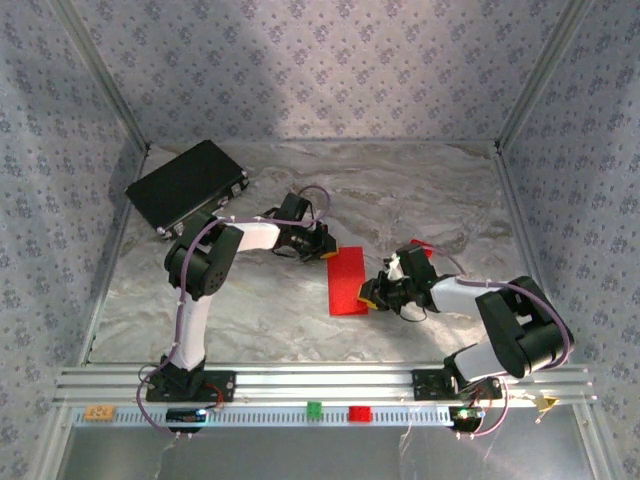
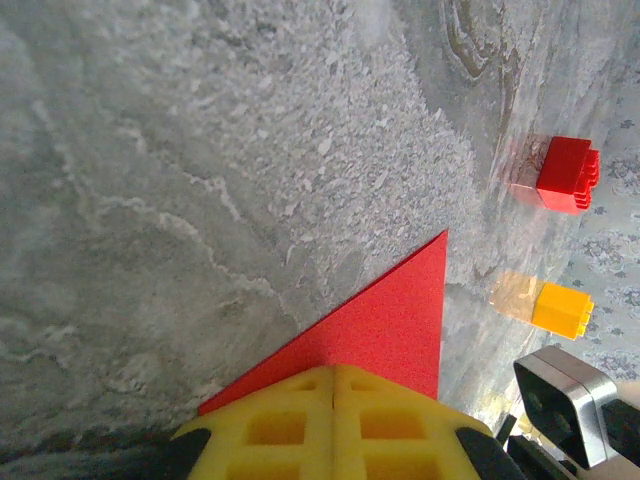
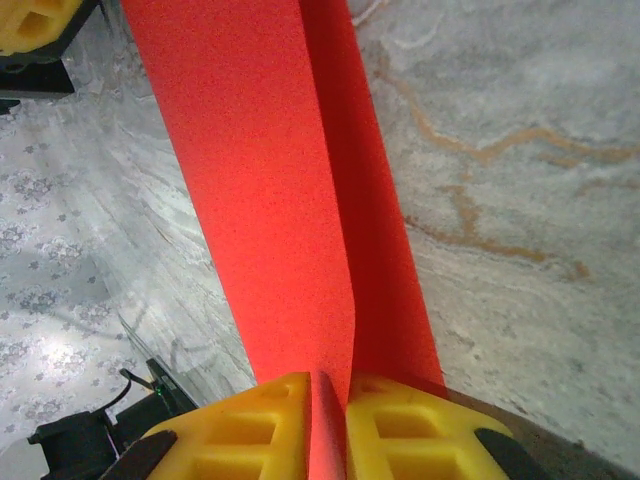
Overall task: Fold a paper plane with a square sheet of paper (pick it up from the middle)
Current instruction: Fold the triangle a second time at the center of the table.
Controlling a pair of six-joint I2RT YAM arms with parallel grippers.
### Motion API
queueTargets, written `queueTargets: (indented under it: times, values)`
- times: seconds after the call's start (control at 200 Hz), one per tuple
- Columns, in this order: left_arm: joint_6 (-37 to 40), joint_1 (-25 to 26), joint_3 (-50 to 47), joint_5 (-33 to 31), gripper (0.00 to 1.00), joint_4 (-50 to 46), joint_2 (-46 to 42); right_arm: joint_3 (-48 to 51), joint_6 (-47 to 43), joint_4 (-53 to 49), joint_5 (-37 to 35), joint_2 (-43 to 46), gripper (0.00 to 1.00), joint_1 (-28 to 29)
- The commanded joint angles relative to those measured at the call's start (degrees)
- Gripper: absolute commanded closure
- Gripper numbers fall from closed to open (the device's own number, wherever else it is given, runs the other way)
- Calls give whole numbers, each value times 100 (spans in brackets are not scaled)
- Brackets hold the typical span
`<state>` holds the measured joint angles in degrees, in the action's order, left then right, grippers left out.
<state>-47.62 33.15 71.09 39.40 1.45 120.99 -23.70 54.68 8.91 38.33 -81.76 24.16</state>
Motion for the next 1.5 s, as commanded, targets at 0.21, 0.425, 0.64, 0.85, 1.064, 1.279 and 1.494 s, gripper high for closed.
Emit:
queueTargets:
  times: [0.21, 0.425, 0.64, 0.85, 1.064, 1.279, 1.494]
  values:
    - [-2, 16, -16, -76, 96, -145, -67, 35, 47, 319, -13, 132, 80, -14]
    - [12, 10, 1, -43, 96, -163, -51, -156, 9, 474, 57, -46, 73, -112]
    - [-2, 10, 13, -37, 95, -154, -58, -194, -3, 758, 202, -245, 72, -254]
    - [-2, 11, -34, -14, 94, -101, -115, -325, -7, 1026, 333, -551, 74, -278]
    - [-21, 26, -35, 20, 90, -93, -342, -356, -123, 899, 381, -631, 79, -368]
    - [63, 54, 6, -46, 60, -235, -789, -398, -133, 858, 354, -614, 91, -414]
    - [583, 69, -355, -682, 37, -594, -1668, -543, 68, 1095, 83, -702, 96, -413]
